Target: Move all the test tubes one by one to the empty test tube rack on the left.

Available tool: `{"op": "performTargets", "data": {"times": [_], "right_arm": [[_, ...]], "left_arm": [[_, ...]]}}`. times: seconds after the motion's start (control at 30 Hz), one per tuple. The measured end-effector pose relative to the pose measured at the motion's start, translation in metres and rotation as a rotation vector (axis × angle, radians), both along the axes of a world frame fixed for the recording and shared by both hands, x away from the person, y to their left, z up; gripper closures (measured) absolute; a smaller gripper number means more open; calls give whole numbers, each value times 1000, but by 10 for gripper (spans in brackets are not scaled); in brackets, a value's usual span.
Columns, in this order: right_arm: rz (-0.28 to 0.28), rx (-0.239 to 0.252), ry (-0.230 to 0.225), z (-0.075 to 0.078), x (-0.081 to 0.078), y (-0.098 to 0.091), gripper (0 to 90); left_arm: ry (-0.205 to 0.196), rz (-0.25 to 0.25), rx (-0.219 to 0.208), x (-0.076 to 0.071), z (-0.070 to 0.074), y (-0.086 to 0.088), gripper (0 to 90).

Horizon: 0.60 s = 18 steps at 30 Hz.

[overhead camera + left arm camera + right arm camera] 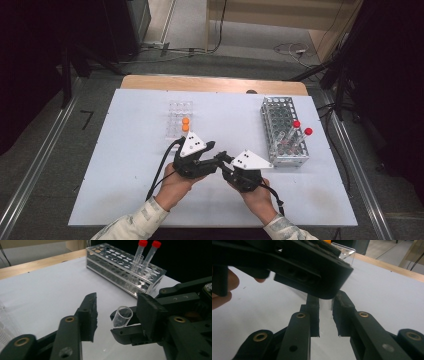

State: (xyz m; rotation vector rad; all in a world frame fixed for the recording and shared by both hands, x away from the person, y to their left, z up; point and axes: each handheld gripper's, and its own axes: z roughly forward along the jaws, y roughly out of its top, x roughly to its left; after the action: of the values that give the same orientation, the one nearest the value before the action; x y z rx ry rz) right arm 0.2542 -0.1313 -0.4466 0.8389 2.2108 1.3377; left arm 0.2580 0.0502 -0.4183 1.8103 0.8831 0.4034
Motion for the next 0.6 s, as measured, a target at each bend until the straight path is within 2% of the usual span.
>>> {"op": "performTargets", "data": {"times": [0.37,0.6], "right_arm": [[-10,7,0,1,1,-1,735],[-9,7,1,1,0,-1,729]], "left_arm": [[-12,-26,16,-2,-2,-3,723],[-20,-20,23,-2,-1,-2,754]]}}
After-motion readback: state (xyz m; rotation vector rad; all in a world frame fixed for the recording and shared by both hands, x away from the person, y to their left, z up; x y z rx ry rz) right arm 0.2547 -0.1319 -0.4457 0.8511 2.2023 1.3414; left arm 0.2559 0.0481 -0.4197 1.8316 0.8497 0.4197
